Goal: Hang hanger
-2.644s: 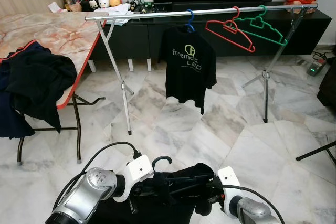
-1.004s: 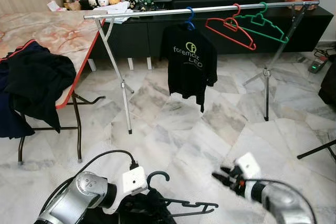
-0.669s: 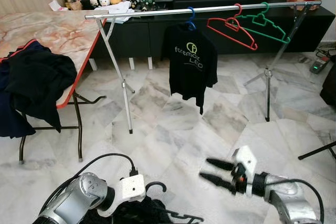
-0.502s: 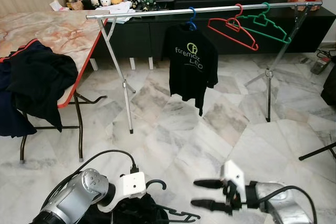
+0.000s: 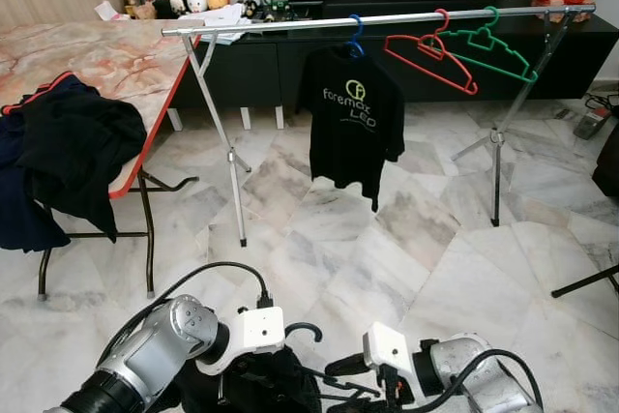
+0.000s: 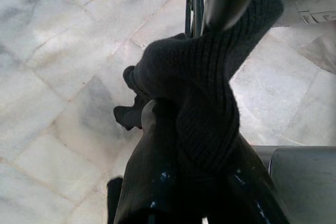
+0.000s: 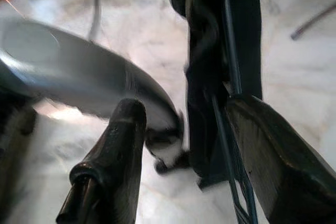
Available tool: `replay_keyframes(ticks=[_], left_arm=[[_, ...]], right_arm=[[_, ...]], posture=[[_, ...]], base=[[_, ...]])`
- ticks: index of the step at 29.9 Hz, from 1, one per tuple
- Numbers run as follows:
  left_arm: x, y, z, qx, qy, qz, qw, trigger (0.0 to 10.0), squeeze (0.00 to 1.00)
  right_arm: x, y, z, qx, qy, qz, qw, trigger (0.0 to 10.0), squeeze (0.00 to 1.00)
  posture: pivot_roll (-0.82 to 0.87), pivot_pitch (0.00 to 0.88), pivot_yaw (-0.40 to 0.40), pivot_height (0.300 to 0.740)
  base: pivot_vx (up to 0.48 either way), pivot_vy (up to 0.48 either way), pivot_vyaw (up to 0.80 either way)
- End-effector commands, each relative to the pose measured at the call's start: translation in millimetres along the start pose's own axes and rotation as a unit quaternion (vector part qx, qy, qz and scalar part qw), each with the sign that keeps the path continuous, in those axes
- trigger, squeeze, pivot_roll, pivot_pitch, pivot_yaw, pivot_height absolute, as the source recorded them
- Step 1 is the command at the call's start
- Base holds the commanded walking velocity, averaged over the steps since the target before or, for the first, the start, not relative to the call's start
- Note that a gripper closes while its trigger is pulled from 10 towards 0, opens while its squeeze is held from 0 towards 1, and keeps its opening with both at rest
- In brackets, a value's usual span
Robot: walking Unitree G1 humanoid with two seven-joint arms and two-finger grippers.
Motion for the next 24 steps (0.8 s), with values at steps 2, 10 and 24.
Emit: replay_keyframes(ticks=[2,10,24], left_arm=[[-4.2,-3.3,1,-0.007,0.013,0.001,1.0,0.0,0.0],[-4.1,-3.4,2,-0.01,0.015,0.0,1.0,0.0,0.0],[-4.7,-4.4,7,-0.008,0.023,-0.001,1.0,0.0,0.0]], right_arm=[[7.1,-2.0,-4,-0.03,-0.03,-0.03,0.999,10.0,0.0],[12.3,1.6,-16,-0.075,-0.066,-0.072,0.992,10.0,0.0],[19.9,11.8,-26,-0.12,-0.127,-0.128,0.976,10.0,0.0]], posture=[[-0.01,0.101,0.047,0.74],[0.0,0.104,0.045,0.74],[0.0,0.107,0.044,0.74]], base=[[0.0,0.0,0.0],[0.0,0.0,0.0],[0.0,0.0,0.0]])
Point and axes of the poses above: a point about 5 cm out from each wrist's last joint towards the gripper, its own y axis pointing out of the wrist towards the gripper, its own z axis along the axis of the wrist's last joint, x = y × z, the point moved 2 cm from there along y, pointing out of the wrist towards the gripper, and after that the axes turned 11 degrees about y, right-handed, at the moved point
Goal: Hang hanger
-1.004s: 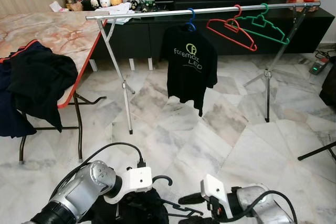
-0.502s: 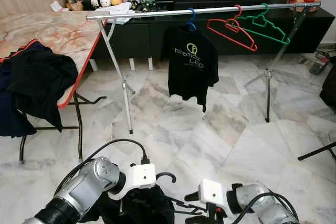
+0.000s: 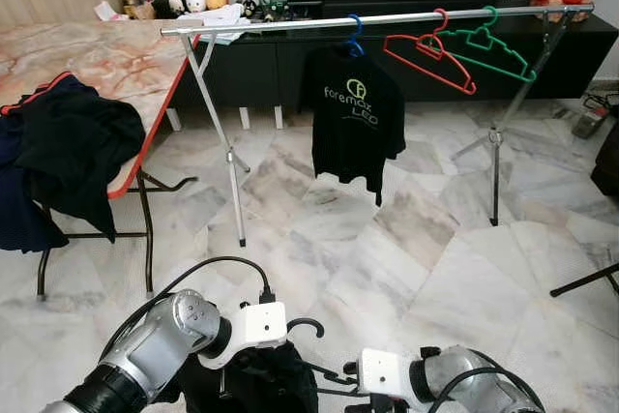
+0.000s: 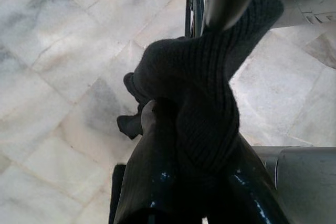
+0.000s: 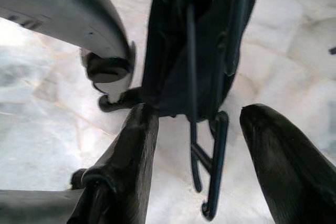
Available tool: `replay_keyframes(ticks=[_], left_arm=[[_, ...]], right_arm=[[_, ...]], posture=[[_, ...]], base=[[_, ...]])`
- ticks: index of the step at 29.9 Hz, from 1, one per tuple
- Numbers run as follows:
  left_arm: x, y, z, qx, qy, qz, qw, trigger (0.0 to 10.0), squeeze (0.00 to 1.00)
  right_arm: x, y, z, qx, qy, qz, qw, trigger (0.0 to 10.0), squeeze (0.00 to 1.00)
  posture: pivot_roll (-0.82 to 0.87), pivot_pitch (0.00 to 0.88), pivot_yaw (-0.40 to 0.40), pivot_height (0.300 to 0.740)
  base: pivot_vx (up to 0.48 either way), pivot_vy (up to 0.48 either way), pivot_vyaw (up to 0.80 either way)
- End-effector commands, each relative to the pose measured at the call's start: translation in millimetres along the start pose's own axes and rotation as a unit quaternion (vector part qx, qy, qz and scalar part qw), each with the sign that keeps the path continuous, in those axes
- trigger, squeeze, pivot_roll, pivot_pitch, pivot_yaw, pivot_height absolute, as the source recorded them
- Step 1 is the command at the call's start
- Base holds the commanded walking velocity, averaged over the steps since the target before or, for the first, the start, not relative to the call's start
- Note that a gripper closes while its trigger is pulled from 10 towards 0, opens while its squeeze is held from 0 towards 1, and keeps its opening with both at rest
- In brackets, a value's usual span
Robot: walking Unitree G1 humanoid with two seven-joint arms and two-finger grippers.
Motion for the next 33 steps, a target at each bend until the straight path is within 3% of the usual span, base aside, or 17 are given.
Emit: replay_keyframes(ticks=[1,10,28,29,30,33], left_arm=[[-1.6,-3.2,3,-0.006,0.015,-0.002,1.0,0.0,0.0],[-1.5,-3.1,5,-0.005,0.021,-0.004,1.0,0.0,0.0],[-3.2,-4.8,11,0.001,0.027,-0.001,1.0,0.0,0.0],[-3.1,-4.9,11,0.001,0.027,0.0,1.0,0.0,0.0],[-3.1,-4.9,11,0.001,0.027,0.0,1.0,0.0,0.0],[-3.1,-4.9,11,0.001,0.027,0.0,1.0,0.0,0.0]], right_arm=[[-0.4,3.5,2,-0.002,-0.011,-0.003,1.0,10.0,0.0],[-5.8,13.6,-1,-0.007,0.007,-0.015,1.0,10.0,0.0],[-11.4,20.6,-16,-0.057,-0.026,-0.052,0.997,10.0,0.0],[-11.7,20.5,-17,-0.058,-0.023,-0.051,0.997,2.8,0.0],[-11.9,20.5,-18,-0.059,-0.022,-0.05,0.997,0.0,0.0],[-12.3,20.6,-18,-0.06,-0.019,-0.049,0.997,0.0,0.0]], posture=[[0.0,0.107,0.044,0.74],[0.01,0.107,0.045,0.74],[0.02,0.108,0.046,0.74],[0.02,0.108,0.046,0.74],[0.02,0.108,0.046,0.74],[0.02,0.108,0.046,0.74]], base=[[0.0,0.0,0.0],[0.0,0.0,0.0],[0.0,0.0,0.0],[0.0,0.0,0.0],[0.0,0.0,0.0],[0.0,0.0,0.0]])
Point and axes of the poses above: a point about 5 cm out from each wrist's last joint towards the gripper, its own y axis pointing out of the wrist towards the gripper, its own z axis along the axis of the wrist's last joint, x = y × z, the point moved 2 cm from there along y, pointing out of the wrist towards the gripper, and after that the axes turned 11 degrees about y, right-handed, at the moved point
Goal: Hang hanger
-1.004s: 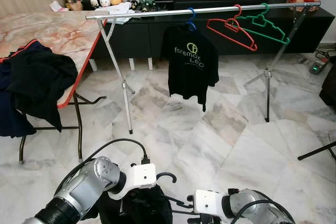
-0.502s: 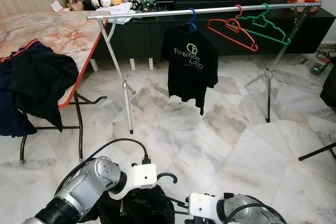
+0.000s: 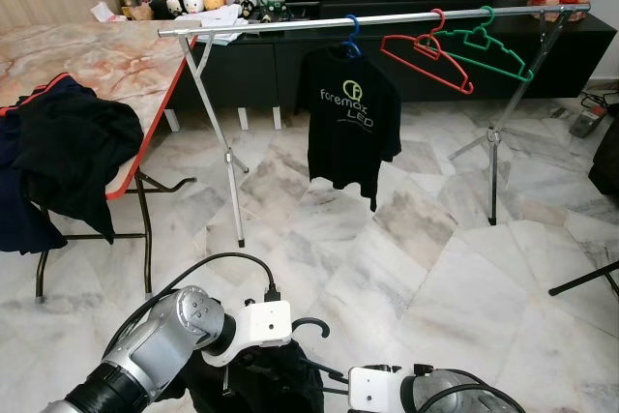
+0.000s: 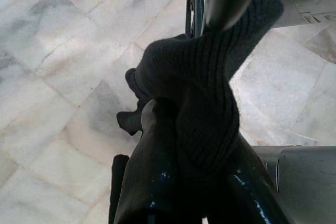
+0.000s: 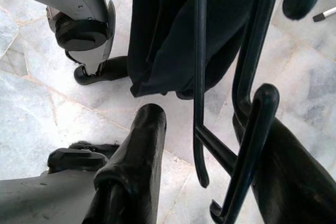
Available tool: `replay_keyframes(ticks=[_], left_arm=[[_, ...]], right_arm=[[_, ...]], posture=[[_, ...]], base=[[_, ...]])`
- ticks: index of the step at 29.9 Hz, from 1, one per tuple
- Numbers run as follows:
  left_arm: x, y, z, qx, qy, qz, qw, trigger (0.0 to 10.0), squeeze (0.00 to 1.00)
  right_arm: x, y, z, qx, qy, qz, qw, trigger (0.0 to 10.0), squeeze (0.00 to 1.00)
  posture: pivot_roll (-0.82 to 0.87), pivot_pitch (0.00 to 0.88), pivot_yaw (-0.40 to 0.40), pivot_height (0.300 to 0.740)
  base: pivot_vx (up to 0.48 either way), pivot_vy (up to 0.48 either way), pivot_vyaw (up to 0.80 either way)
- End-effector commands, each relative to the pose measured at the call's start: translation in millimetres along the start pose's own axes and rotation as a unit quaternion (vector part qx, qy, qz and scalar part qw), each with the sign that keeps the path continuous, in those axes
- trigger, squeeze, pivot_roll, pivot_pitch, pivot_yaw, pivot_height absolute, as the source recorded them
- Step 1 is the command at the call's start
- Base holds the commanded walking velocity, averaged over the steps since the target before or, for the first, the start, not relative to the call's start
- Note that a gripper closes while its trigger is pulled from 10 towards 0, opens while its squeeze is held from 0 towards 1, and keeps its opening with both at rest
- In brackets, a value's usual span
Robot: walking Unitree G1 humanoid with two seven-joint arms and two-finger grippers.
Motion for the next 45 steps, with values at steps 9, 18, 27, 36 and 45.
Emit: replay_keyframes(ticks=[9,18,27,36,45], left_arm=[[-2.3,-2.5,5,0.004,0.013,0.001,1.0,0.0,0.0],[-2.5,-2.3,5,0.004,0.015,0.001,1.0,0.0,0.0],[-2.6,-2.4,5,0.005,0.017,0.0,1.0,0.0,0.0],[-4.5,-3.4,6,0.006,0.018,0.005,1.0,0.0,0.0],[-11.0,-5.8,7,0.017,0.018,0.028,0.999,10.0,1.0]], right_arm=[[-6.5,3.6,1,0.005,0.023,0.011,1.0,0.0,0.0],[-8.4,1.1,-6,0.006,0.041,0.013,0.999,0.0,0.0],[-7.8,-2.9,-11,0.013,0.056,0.009,0.998,0.0,0.0],[-8.2,-3.3,-10,0.023,0.067,0.006,0.997,0.0,0.0],[-8.6,-2.4,-8,0.029,0.07,0.007,0.997,0.0,0.0]], posture=[[0.02,0.099,0.049,0.74],[0.02,0.093,0.051,0.74],[0.02,0.09,0.053,0.74],[0.02,0.1,0.052,0.74],[0.03,0.105,0.052,0.74]], base=[[0.0,0.0,0.0],[0.0,0.0,0.0],[0.0,0.0,0.0],[0.0,0.0,0.0],[0.0,0.0,0.0]])
Point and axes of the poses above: a point about 5 cm out from each wrist's last joint towards the gripper, its own y axis pointing out of the wrist towards the gripper, its own z axis along the axis of the wrist's last joint, x = y × z, the point moved 2 cm from there along y, pointing out of the wrist towards the gripper, and after that the axes turned 11 degrees about y, right-handed, at the moved point
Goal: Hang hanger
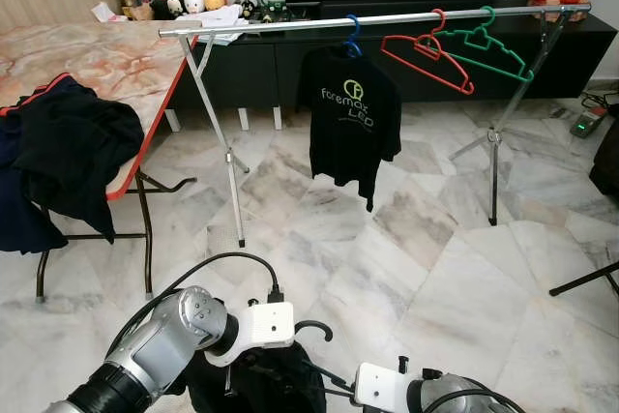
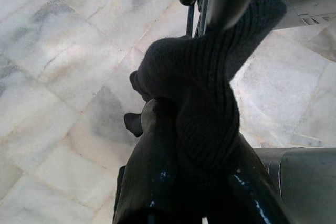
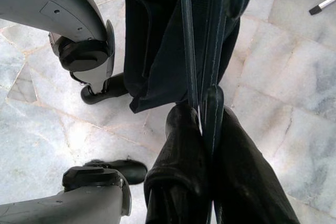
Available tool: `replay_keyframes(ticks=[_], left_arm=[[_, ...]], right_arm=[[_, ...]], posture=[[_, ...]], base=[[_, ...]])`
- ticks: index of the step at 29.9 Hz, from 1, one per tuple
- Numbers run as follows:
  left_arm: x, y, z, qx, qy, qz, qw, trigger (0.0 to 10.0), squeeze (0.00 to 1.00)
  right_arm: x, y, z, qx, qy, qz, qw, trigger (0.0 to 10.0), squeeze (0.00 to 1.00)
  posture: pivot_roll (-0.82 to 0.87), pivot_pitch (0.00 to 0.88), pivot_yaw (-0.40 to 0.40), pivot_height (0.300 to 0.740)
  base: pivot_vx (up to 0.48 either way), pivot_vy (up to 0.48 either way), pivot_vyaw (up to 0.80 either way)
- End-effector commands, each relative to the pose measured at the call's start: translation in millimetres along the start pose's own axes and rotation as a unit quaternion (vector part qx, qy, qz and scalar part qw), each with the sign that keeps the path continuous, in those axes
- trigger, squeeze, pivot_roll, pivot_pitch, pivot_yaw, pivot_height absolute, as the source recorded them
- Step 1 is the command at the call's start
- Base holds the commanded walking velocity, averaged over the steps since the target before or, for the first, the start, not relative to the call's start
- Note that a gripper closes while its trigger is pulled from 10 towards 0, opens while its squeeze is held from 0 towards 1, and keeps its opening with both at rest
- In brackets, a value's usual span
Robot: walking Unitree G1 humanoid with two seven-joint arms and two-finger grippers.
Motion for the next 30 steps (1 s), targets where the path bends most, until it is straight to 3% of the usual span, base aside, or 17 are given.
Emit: replay_keyframes(ticks=[1,13,21,30], left_arm=[[-10.4,-7.3,4,0.012,0.003,0.024,1.0,10.0,1.0],[-13.2,-11.4,2,0.011,0.004,0.032,0.999,10.0,1.0],[-18.4,-15.7,-3,0.006,-0.005,0.061,0.998,10.0,1.0],[-23.5,-27.3,-11,-0.002,-0.015,0.073,0.997,10.0,1.0]], right_arm=[[-5.7,1.5,-2,0.003,0.009,0.008,1.0,0.0,0.0],[-2.5,2.4,3,0.016,0.015,-0.006,1.0,0.0,0.0],[3.4,0.6,4,0.038,0.057,-0.036,0.997,0.0,0.0],[4.6,-0.7,2,0.035,0.069,-0.036,0.996,0.0,0.0]], posture=[[0.03,0.105,0.052,0.74],[0.03,0.106,0.048,0.74],[0.03,0.109,0.045,0.74],[0.02,0.11,0.041,0.74]], base=[[0.0,0.0,0.0],[0.0,0.0,0.0],[0.0,0.0,0.0],[0.0,0.0,0.0]])
Point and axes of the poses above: a point about 5 cm out from each wrist's last joint towards the gripper, its own y axis pointing out of the wrist towards the gripper, its own z axis along the axis of the wrist's last joint, x = y × z, the point moved 2 cm from there along y, pointing out of the wrist towards the gripper, and after that the axes turned 11 degrees about y, right-handed, at the moved point
